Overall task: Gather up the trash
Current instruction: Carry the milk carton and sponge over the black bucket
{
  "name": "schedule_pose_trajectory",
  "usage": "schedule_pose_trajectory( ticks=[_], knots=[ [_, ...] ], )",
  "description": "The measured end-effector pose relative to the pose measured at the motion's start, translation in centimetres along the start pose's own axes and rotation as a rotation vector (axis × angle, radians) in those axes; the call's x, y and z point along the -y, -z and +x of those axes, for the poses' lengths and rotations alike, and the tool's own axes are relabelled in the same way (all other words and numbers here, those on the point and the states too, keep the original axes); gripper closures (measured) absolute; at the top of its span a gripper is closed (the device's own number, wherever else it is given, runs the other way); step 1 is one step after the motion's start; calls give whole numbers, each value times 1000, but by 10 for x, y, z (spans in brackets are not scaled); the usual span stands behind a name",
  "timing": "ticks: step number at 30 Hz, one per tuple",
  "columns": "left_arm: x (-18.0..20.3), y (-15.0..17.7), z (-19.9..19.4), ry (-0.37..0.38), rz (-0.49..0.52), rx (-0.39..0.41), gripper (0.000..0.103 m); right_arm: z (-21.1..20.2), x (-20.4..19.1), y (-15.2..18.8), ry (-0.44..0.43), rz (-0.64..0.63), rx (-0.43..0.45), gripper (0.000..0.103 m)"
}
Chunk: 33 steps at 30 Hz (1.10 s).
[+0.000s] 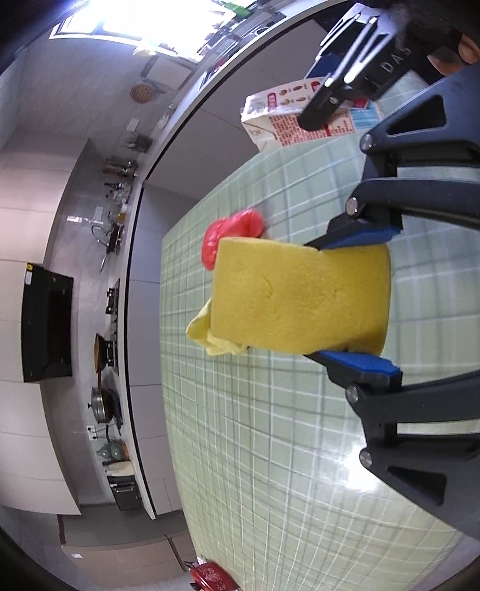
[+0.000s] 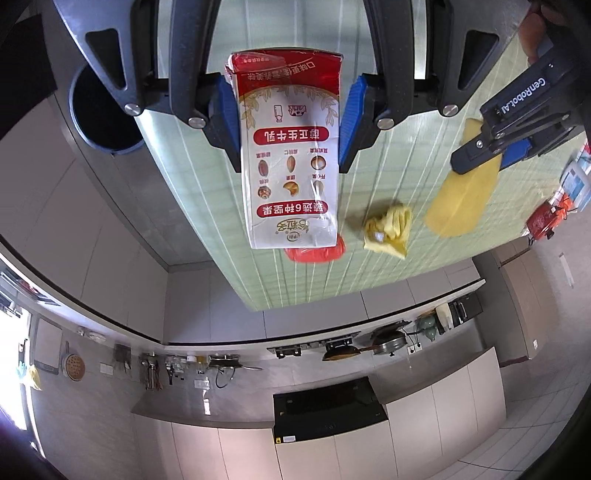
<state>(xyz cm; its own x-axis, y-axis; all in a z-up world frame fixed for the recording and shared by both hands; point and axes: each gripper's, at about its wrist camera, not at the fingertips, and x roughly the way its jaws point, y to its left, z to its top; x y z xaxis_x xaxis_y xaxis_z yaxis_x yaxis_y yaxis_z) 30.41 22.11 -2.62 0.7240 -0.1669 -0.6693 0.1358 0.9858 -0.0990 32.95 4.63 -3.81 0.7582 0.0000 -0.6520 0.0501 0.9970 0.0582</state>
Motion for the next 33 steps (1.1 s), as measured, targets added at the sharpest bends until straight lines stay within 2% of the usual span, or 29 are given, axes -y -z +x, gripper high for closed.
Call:
schedule_pose_trajectory(
  ticks=[6,12,16,23,26,29,33],
  knots=[
    [20,7,-15,24,-3,-2,54,-27,18,18,3,11,-17,53],
    [62,9,-21,41,9,18,54,-55,61,19,25,39,13,53],
    [105,14,-18,48,21,25,54,-65,115,23,40,73,26,53],
    [205,28,3,54,-21,-8,54,-65,250,28,42,100,-7,53],
    [245,31,17,60,-41,-29,54,-61,299,27,49,74,-26,53],
    [276,39,32,54,-46,-61,54,-52,340,28,46,71,-50,53],
    [305,56,55,27,-39,-109,54,-27,371,34,27,68,-107,53]
  ],
)
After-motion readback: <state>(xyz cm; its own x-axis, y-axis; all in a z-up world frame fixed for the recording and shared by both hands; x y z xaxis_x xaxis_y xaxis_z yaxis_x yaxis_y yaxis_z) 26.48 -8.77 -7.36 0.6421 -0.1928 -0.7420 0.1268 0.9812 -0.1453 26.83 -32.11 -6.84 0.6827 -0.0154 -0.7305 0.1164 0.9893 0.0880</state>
